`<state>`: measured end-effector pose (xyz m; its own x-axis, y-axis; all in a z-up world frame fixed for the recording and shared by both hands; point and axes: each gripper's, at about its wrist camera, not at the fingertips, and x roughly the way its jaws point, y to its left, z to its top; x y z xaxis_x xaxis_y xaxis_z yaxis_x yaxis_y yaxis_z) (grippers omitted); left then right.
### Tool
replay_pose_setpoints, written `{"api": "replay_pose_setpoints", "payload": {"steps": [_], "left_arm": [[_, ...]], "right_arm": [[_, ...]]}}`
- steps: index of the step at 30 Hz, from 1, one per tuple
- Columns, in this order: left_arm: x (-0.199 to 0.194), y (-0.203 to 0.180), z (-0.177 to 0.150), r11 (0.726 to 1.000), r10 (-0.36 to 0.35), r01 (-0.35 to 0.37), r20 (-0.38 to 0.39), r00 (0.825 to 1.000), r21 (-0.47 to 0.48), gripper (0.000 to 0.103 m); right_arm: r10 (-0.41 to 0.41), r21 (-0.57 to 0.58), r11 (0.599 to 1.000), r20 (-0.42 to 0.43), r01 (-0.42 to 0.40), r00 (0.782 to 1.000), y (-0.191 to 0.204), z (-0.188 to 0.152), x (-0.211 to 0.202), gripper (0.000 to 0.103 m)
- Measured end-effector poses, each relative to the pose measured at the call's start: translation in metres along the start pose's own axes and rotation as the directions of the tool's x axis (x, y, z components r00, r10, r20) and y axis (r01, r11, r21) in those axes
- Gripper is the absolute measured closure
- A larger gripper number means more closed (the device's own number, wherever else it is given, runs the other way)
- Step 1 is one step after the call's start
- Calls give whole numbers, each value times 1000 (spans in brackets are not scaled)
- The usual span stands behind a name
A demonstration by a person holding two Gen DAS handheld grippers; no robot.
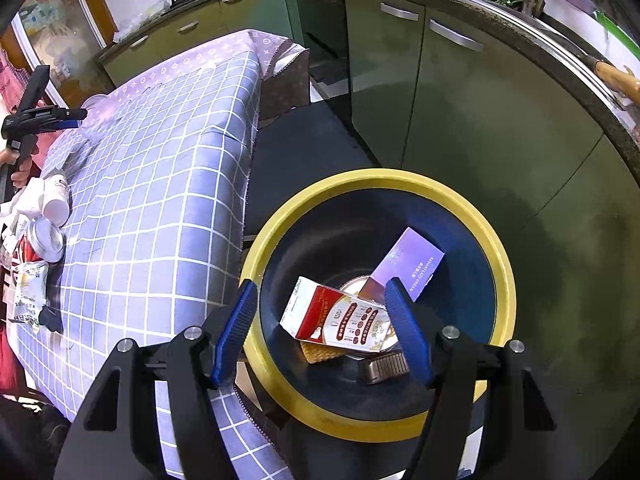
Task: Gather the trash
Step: 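Grasp the clear plastic cup with the left gripper and carry it over the bin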
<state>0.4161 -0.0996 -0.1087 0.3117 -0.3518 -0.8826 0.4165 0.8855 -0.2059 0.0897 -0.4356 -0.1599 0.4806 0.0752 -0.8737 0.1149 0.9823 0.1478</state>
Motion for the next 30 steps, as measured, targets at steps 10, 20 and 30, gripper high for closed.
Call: {"api": "replay_pose_setpoints", "payload": {"steps": [10,20,30], "left_arm": [[-22,-5,-2,1000,-13,13,48,999,7,24],[-104,-54,-25,994,-63,45,175,983,104,24],[-166,-188,-78,934,-233,146,246,941,325,24]], "right_arm": [[5,-3,1000,15,-5,1000,1,-2,-6,37],[-6,10,1000,43,5,999,-2,-5,-17,37],[-54,77,996,137,43,989,-25,-25,-61,37]]}}
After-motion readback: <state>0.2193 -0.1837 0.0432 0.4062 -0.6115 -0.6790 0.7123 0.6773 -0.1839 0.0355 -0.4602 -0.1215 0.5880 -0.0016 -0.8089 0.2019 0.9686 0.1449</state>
